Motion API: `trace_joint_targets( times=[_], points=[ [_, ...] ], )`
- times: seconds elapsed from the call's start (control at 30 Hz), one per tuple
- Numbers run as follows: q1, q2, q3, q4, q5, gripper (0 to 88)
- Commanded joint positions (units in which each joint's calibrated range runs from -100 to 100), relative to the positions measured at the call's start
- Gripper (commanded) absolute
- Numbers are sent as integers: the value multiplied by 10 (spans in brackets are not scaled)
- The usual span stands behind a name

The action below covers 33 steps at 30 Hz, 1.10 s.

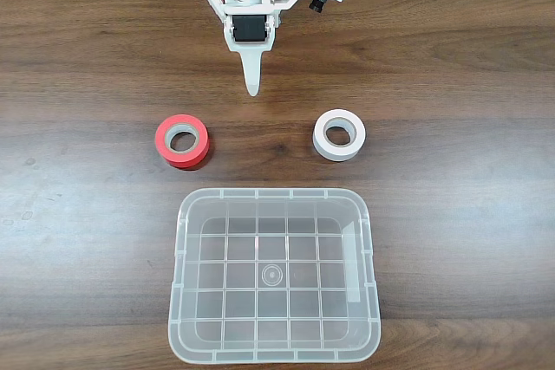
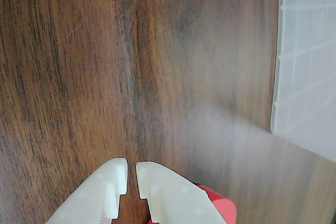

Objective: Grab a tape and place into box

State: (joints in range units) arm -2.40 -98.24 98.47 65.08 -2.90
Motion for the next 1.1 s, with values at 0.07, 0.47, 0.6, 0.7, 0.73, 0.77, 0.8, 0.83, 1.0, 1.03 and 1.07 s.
trace_joint_targets(
  times=[0.07,0.47,0.6,0.7,0.73,0.77,0.8,0.83,1.0,1.03,1.07],
  points=[
    [-2,-6,-7,-11,1,13],
    [-2,-6,-7,-11,1,13],
    [-2,-6,-7,-11,1,13],
    [-2,-6,-7,-11,1,13],
    [-2,-6,-7,-11,1,13],
    [-2,-6,-7,-11,1,13],
    [-2,-6,-7,-11,1,13],
    [-2,-6,-7,-11,1,13],
    [-2,-6,-5,-18,1,13],
    [-2,-7,-4,-19,0,13],
    [-2,-7,-3,-20,0,13]
  ],
)
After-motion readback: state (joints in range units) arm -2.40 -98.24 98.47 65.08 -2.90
